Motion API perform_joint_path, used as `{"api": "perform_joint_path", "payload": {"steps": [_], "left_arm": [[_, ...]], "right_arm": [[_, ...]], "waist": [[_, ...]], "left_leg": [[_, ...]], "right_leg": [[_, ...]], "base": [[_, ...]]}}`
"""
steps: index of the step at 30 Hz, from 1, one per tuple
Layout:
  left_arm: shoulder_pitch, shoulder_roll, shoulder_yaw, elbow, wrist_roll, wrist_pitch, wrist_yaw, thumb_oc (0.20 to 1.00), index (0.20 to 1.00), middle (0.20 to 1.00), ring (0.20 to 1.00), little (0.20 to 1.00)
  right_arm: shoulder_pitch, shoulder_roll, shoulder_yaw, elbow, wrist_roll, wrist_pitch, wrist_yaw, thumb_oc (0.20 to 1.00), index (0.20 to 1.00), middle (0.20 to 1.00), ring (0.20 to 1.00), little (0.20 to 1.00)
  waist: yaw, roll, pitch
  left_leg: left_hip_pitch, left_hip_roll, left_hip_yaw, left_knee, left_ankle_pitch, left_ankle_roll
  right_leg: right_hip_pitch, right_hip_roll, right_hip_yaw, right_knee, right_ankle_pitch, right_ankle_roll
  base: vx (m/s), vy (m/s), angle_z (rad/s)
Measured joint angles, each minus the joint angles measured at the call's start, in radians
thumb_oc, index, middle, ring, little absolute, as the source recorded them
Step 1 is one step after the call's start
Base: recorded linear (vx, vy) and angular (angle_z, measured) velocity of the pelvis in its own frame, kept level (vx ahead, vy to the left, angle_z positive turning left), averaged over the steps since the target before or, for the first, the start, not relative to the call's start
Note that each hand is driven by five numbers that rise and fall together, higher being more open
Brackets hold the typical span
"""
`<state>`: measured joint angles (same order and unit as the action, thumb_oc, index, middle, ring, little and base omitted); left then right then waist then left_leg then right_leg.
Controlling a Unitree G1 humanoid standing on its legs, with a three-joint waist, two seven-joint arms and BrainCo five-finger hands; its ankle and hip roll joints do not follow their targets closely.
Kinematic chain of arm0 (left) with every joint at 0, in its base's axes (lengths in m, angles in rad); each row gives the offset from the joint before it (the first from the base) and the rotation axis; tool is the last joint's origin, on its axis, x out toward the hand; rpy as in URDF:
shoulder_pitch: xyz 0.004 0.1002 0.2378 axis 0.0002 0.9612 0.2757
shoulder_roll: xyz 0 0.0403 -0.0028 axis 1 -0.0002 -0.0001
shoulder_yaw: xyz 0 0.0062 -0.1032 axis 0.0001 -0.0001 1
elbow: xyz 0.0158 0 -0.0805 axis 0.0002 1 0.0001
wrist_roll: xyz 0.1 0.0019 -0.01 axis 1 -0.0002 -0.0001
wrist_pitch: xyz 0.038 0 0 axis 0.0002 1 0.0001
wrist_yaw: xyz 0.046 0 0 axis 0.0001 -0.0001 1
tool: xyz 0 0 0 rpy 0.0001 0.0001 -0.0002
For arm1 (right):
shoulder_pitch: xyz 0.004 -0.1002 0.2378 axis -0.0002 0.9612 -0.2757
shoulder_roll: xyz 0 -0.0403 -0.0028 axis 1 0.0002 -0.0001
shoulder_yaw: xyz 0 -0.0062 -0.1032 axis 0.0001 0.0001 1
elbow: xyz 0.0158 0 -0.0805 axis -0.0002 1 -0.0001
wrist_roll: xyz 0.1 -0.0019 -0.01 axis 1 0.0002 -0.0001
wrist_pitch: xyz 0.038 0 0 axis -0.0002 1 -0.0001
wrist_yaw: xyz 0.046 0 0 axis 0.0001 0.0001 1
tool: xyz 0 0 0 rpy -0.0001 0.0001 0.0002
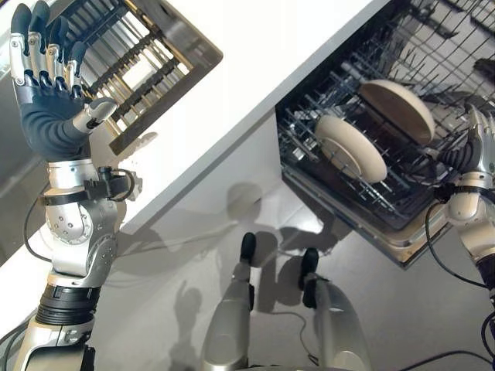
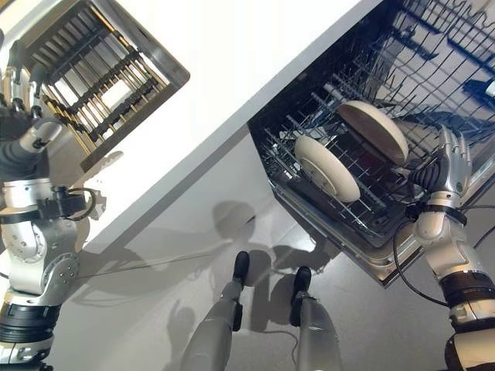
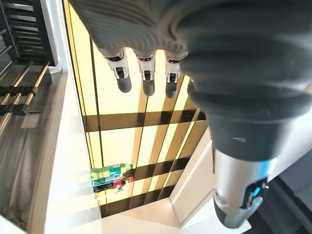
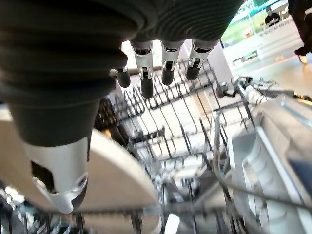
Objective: Pick up plates and place into dishwasher.
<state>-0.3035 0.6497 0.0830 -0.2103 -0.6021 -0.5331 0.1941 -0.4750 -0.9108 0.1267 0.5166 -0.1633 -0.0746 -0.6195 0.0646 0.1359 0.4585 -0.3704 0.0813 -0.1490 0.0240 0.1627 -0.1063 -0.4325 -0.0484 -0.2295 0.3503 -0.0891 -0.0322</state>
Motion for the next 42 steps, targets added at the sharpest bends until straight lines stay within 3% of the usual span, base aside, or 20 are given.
{"api": "perform_joint_path", "payload": {"steps": [4, 11, 14, 17, 19, 20, 21, 22, 24, 25, 30, 34, 42], "left_arm": [[0.019, -0.013, 0.003, 0.005, 0.0, 0.01, -0.011, 1.0, 1.0, 1.0, 1.0, 1.0], [0.084, -0.078, 0.04, 0.035, 0.002, 0.027, -0.037, 1.0, 1.0, 1.0, 1.0, 1.0], [0.134, -0.146, 0.028, 0.069, 0.001, 0.03, -0.062, 1.0, 1.0, 1.0, 1.0, 1.0], [0.176, -0.207, 0.011, 0.108, 0.001, 0.059, -0.091, 1.0, 1.0, 1.0, 1.0, 1.0], [0.21, -0.219, -0.005, 0.115, 0.001, 0.077, -0.104, 1.0, 1.0, 1.0, 1.0, 1.0], [0.24, -0.217, -0.024, 0.118, 0.001, 0.087, -0.105, 1.0, 1.0, 1.0, 1.0, 1.0], [0.271, -0.216, -0.037, 0.12, 0.001, 0.092, -0.105, 1.0, 1.0, 1.0, 1.0, 1.0], [0.287, -0.216, -0.051, 0.119, 0.001, 0.092, -0.101, 1.0, 1.0, 1.0, 1.0, 1.0], [0.284, -0.215, -0.108, 0.092, 0.001, 0.084, -0.089, 1.0, 1.0, 1.0, 1.0, 1.0], [0.266, -0.216, -0.143, 0.08, 0.001, 0.073, -0.083, 1.0, 1.0, 1.0, 1.0, 1.0], [0.202, -0.222, -0.198, 0.063, 0.001, 0.045, -0.078, 1.0, 1.0, 1.0, 1.0, 1.0], [0.217, -0.23, -0.184, 0.065, 0.0, 0.054, -0.084, 1.0, 1.0, 1.0, 1.0, 1.0], [0.286, -0.242, -0.16, 0.055, 0.0, 0.107, -0.118, 1.0, 1.0, 1.0, 1.0, 1.0]], "right_arm": [[0.04, 0.051, -0.094, -0.071, 0.026, 0.0, -0.047, 1.0, 1.0, 1.0, 1.0, 1.0], [0.179, 0.302, -0.234, -0.236, 0.151, -0.062, -0.096, 1.0, 1.0, 1.0, 1.0, 1.0], [0.26, 0.385, -0.278, -0.231, 0.213, -0.099, -0.087, 1.0, 1.0, 1.0, 1.0, 1.0], [0.3, 0.44, -0.283, -0.218, 0.259, -0.121, -0.074, 1.0, 1.0, 1.0, 1.0, 1.0], [0.324, 0.466, -0.289, -0.216, 0.295, -0.133, -0.063, 1.0, 1.0, 1.0, 1.0, 1.0], [0.339, 0.483, -0.293, -0.216, 0.317, -0.139, -0.059, 1.0, 1.0, 1.0, 1.0, 1.0], [0.35, 0.497, -0.292, -0.218, 0.328, -0.141, -0.057, 1.0, 1.0, 1.0, 1.0, 1.0], [0.36, 0.499, -0.292, -0.22, 0.339, -0.147, -0.054, 1.0, 1.0, 1.0, 1.0, 1.0], [0.372, 0.465, -0.294, -0.22, 0.365, -0.158, -0.052, 1.0, 1.0, 1.0, 1.0, 1.0], [0.369, 0.446, -0.294, -0.211, 0.38, -0.164, -0.052, 1.0, 1.0, 1.0, 1.0, 1.0], [0.315, 0.484, -0.276, -0.151, 0.461, -0.193, -0.058, 1.0, 1.0, 1.0, 1.0, 1.0], [0.318, 0.533, -0.272, -0.15, 0.518, -0.219, -0.022, 1.0, 1.0, 1.0, 1.0, 1.0], [0.349, 0.54, -0.276, -0.171, 0.561, -0.272, 0.046, 1.0, 1.0, 1.0, 1.0, 1.0]], "waist": [[-0.006, -0.008, 0.0], [-0.024, -0.036, -0.014], [-0.023, -0.044, -0.011], [-0.028, -0.084, -0.011], [-0.033, -0.108, -0.016], [-0.037, -0.126, -0.025], [-0.049, -0.141, -0.047], [-0.055, -0.143, -0.058], [-0.082, -0.114, -0.076], [-0.082, -0.096, -0.074], [-0.076, -0.09, -0.005], [-0.075, -0.09, 0.025], [-0.071, -0.095, 0.026]], "left_leg": [[0.031, 0.005, 0.009, -0.011, -0.002, 0.0], [0.106, 0.0, 0.048, 0.008, -0.026, -0.006], [0.113, -0.016, 0.09, 0.108, -0.061, 0.0], [0.116, -0.034, 0.124, 0.227, -0.068, 0.001], [0.125, -0.034, 0.152, 0.314, -0.095, 0.034], [0.137, -0.037, 0.175, 0.374, -0.155, 0.092], [0.146, -0.047, 0.201, 0.397, -0.202, 0.105], [0.151, -0.057, 0.206, 0.405, -0.216, 0.096], [0.149, -0.067, 0.204, 0.37, -0.233, 0.086], [0.151, -0.075, 0.202, 0.316, -0.25, 0.093], [0.134, -0.131, 0.211, 0.277, -0.226, 0.123], [0.186, -0.137, 0.212, 0.252, -0.223, 0.127], [0.284, -0.123, 0.207, 0.231, -0.223, 0.129]], "right_leg": [[0.036, 0.007, 0.006, -0.028, 0.013, -0.001], [0.113, 0.008, 0.034, -0.052, 0.016, 0.002], [0.153, -0.005, 0.053, -0.034, 0.003, 0.01], [0.202, -0.034, 0.063, -0.01, -0.031, 0.004], [0.241, -0.043, 0.072, -0.002, -0.038, 0.0], [0.257, -0.056, 0.075, -0.002, -0.036, 0.001], [0.255, -0.071, 0.074, -0.003, -0.031, 0.007], [0.252, -0.079, 0.075, -0.004, -0.027, 0.014], [0.207, -0.083, 0.079, 0.003, -0.007, 0.036], [0.17, -0.086, 0.09, 0.024, -0.004, 0.048], [0.127, -0.098, 0.193, 0.023, 0.029, 0.087], [0.187, -0.098, 0.204, -0.018, 0.044, 0.095], [0.288, -0.082, 0.199, -0.042, 0.04, 0.096]], "base": [[0.01, 0.053, -0.05], [0.0, 0.098, -0.1], [0.06, 0.049, -0.09], [0.21, 0.182, 0.01], [0.12, 0.303, -0.1], [-0.02, 0.333, -0.24], [-0.13, 0.324, -0.2], [-0.27, 0.308, -0.08], [-0.32, 0.257, 0.01], [-0.2, 0.195, 0.05], [-0.07, 0.154, 0.11], [0.07, 0.087, 0.01], [0.17, -0.028, -0.01]]}}
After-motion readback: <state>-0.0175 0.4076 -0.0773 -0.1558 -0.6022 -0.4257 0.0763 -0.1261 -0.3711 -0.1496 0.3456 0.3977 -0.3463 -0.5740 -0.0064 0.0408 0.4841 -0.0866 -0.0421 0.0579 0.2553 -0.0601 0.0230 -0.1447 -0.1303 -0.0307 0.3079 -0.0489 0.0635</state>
